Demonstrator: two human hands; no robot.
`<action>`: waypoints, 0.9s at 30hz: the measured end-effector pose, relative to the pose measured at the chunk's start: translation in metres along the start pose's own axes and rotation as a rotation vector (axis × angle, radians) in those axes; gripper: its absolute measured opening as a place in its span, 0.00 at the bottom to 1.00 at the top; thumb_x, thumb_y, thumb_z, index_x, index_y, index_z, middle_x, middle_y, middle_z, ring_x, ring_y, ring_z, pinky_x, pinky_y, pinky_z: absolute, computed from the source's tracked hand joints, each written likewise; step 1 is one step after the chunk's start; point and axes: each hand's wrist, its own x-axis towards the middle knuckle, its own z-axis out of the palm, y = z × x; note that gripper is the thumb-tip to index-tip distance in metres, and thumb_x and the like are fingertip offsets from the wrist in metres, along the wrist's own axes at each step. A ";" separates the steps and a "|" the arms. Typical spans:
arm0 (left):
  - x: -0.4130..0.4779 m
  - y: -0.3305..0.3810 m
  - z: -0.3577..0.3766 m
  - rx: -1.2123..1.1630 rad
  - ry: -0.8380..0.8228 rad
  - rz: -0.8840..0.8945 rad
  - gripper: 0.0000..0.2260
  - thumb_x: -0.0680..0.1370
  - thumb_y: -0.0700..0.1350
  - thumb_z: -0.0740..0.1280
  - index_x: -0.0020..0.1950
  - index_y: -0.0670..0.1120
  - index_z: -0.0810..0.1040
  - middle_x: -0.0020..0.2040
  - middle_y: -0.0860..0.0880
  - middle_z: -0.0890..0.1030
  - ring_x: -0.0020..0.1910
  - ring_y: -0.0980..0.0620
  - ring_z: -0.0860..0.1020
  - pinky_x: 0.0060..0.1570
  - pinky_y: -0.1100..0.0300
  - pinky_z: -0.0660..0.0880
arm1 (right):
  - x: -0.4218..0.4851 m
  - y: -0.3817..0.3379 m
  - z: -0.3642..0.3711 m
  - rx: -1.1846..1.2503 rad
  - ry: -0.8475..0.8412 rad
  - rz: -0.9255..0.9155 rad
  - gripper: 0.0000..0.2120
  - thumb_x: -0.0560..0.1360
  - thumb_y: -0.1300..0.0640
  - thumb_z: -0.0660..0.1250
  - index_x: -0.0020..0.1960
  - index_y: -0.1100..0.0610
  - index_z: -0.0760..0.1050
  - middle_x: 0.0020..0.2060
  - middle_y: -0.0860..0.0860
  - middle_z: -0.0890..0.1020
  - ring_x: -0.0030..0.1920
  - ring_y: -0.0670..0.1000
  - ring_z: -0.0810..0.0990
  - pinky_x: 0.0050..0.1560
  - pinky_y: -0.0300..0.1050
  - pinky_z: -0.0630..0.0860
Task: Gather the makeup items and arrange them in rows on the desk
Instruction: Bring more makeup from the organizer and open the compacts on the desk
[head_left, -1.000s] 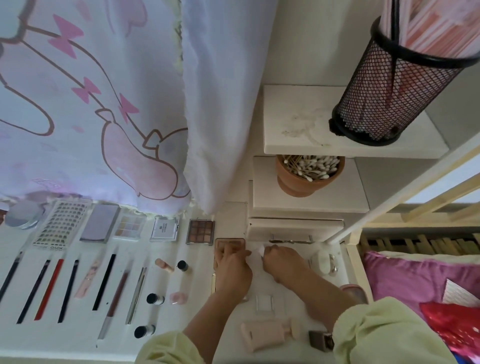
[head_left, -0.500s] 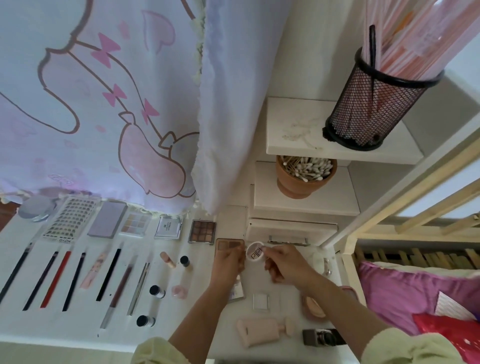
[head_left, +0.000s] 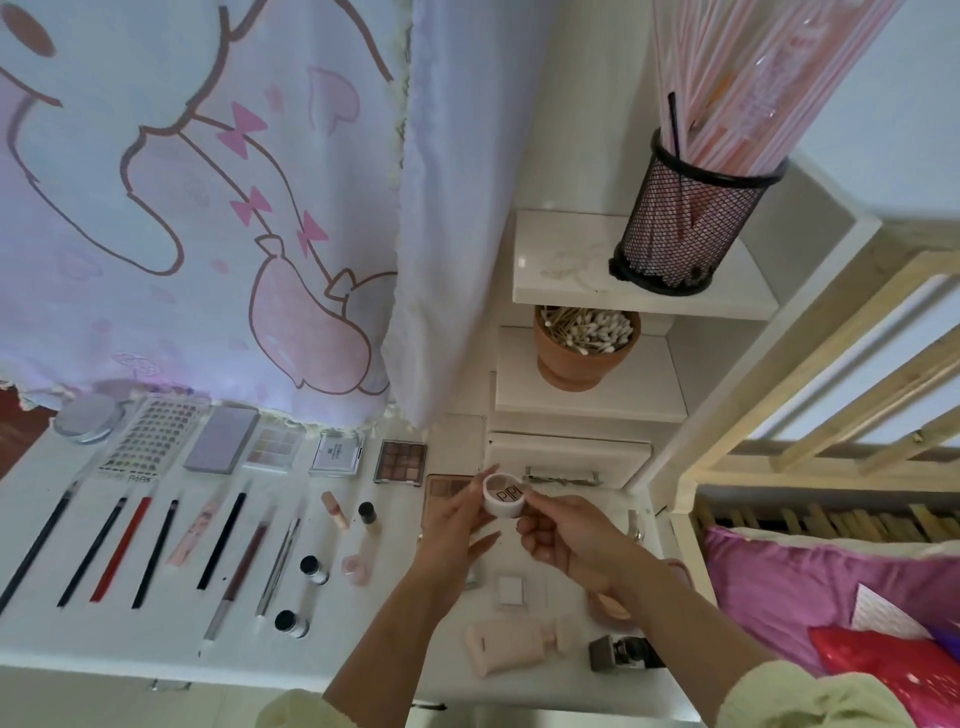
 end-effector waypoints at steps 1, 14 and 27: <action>-0.001 0.000 0.000 0.004 -0.018 0.013 0.13 0.83 0.50 0.57 0.64 0.58 0.77 0.56 0.54 0.83 0.59 0.55 0.79 0.57 0.58 0.74 | -0.002 0.000 -0.001 -0.010 -0.009 -0.004 0.14 0.80 0.54 0.62 0.45 0.64 0.77 0.30 0.55 0.79 0.27 0.48 0.77 0.26 0.36 0.72; -0.009 0.009 0.007 -0.191 -0.038 0.046 0.19 0.78 0.55 0.62 0.60 0.43 0.79 0.56 0.40 0.82 0.58 0.45 0.80 0.62 0.53 0.74 | -0.023 -0.009 0.002 -0.292 0.044 -0.136 0.20 0.78 0.52 0.67 0.49 0.71 0.79 0.33 0.59 0.82 0.30 0.51 0.82 0.34 0.41 0.80; -0.016 0.021 0.008 -0.295 -0.117 -0.062 0.14 0.78 0.50 0.66 0.52 0.40 0.83 0.50 0.42 0.84 0.43 0.52 0.82 0.55 0.59 0.78 | -0.026 -0.034 0.000 -1.128 0.100 -0.648 0.29 0.68 0.48 0.76 0.67 0.47 0.72 0.56 0.36 0.73 0.62 0.38 0.66 0.55 0.31 0.63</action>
